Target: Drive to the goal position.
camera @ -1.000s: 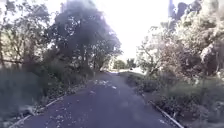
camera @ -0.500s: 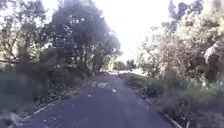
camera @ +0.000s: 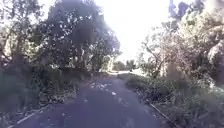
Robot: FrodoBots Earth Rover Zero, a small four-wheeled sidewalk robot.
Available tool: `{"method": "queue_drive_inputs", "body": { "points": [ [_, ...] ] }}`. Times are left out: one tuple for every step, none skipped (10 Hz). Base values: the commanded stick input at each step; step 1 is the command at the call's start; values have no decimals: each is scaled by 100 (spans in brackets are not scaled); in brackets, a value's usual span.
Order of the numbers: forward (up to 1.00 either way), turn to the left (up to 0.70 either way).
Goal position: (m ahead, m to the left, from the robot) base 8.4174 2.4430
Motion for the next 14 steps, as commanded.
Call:
{"method": "queue_drive_inputs", "body": {
  "points": [
    [50, 0],
    [50, 0],
    [50, 0],
    [50, 0],
    [50, 0],
    [50, 0],
    [50, 0],
    [50, 0],
    [50, 0],
    [50, 0],
    [50, 0],
    [50, 0],
    [50, 0],
    [50, 0]
  ]
}}
